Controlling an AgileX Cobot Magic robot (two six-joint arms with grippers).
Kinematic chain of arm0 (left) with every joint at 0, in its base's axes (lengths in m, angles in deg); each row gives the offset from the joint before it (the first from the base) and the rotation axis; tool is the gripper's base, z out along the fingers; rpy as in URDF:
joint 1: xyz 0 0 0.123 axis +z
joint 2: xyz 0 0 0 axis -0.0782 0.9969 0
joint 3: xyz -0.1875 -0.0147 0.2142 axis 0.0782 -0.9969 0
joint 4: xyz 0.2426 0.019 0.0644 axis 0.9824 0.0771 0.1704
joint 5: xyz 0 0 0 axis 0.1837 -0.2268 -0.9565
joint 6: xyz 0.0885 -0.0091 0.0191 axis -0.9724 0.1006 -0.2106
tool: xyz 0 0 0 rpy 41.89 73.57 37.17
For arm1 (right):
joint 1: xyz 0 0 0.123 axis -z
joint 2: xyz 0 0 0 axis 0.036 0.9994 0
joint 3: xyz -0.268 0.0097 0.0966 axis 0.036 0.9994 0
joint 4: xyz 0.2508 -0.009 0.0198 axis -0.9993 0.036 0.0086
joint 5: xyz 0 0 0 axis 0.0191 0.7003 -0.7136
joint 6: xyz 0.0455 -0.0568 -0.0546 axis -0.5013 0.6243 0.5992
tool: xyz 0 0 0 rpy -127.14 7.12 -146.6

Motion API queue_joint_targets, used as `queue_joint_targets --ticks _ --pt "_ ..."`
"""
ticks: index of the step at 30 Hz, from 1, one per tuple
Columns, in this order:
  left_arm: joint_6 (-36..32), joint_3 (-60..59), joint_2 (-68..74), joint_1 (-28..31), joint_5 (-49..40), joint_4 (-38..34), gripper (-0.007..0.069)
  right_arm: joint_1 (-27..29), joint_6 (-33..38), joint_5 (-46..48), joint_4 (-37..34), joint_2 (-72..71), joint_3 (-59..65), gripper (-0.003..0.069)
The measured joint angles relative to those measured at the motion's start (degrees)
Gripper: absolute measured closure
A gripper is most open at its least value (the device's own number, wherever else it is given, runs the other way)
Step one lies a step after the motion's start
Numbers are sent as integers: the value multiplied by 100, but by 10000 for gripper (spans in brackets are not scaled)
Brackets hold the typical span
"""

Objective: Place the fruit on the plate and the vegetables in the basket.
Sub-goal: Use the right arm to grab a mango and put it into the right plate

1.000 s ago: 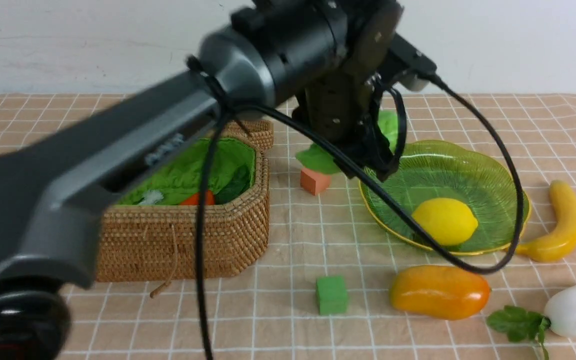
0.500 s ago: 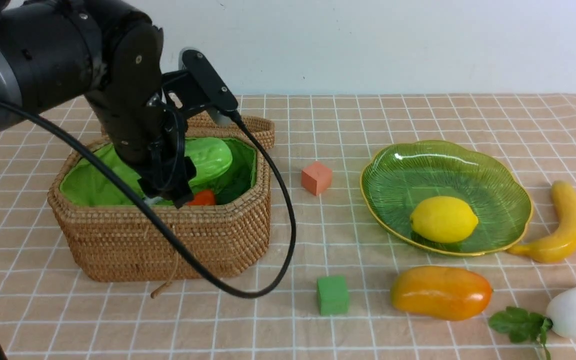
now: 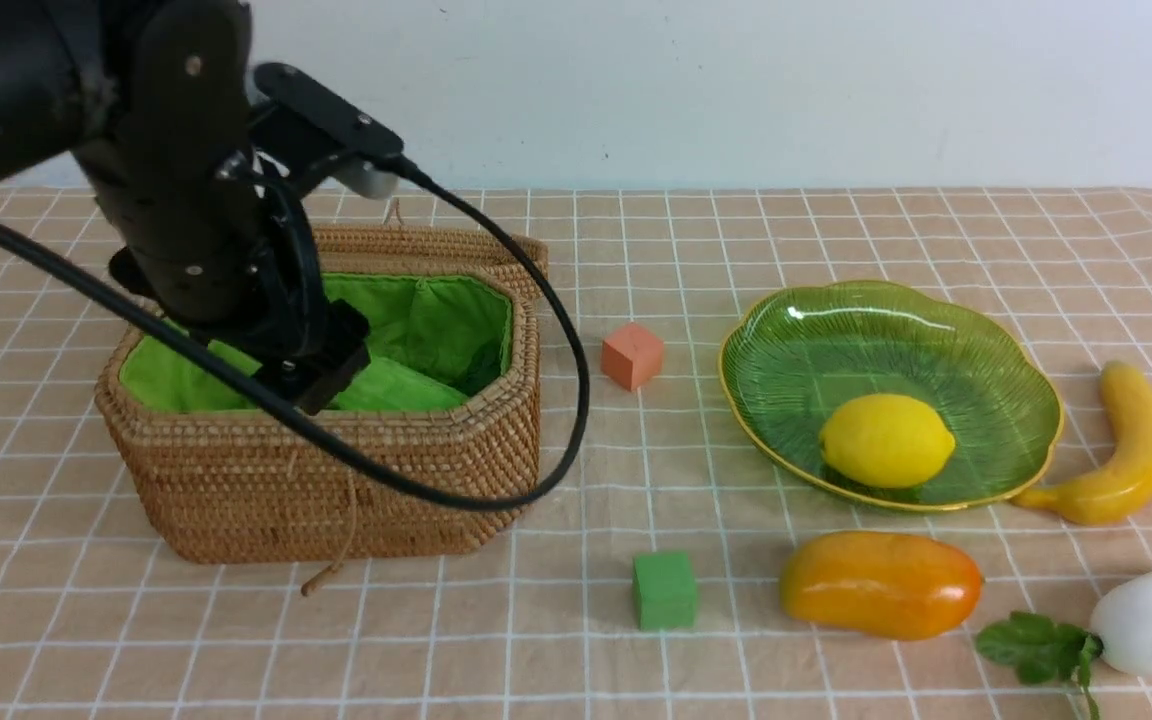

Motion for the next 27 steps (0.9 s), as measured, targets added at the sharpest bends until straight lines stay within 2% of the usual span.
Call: queue_joint_targets --ticks 2,4,5,7,9,10,13,15,16,18,19,21,24,26,27 --pt "456 -19 -370 0 -222 -357 127 0 0 205 10 382 -163 419" --pt "667 -136 -830 0 -294 -775 277 0 52 399 40 863 -314 424" --pt "673 -233 -1113 0 -274 -947 348 0 85 433 62 1061 -346 428" --pt "542 -654 -1743 0 -152 -1371 542 -19 223 416 83 1555 -396 442" --pt "391 -1094 -2284 0 25 -1610 617 -120 350 344 132 2068 -396 450" --pt "284 -1413 -2633 0 164 -1756 638 -187 414 293 167 2226 -396 452" --pt "0 -2275 -3507 0 509 -2128 638 -585 613 107 366 2842 -396 451" --pt "-445 -3231 -4511 0 1051 -2604 638 -1132 985 -202 895 3475 -396 426" --pt "-524 -3368 -4666 0 1091 -2685 638 -1213 1049 -263 1008 3568 -396 423" --pt "-1013 -4073 -5564 0 1535 -3149 638 -1629 1427 -663 1802 4111 -396 362" --pt "-1051 -4121 -5634 0 1560 -3186 638 -1657 1488 -690 1866 4156 -396 356" --pt "-1450 -4639 -6344 0 1785 -3480 638 -1927 1832 -1022 2657 4760 -398 262" --pt "-1574 -4878 -6605 0 1762 -3530 638 -1992 2050 -1313 3261 5394 -405 148" --pt "-1590 -4906 -6610 0 1703 -3551 638 -1992 2076 -1416 3451 5627 -405 101" --pt "-1590 -4911 -6610 0 1690 -3551 638 -1992 2076 -1427 3472 5687 -405 101"
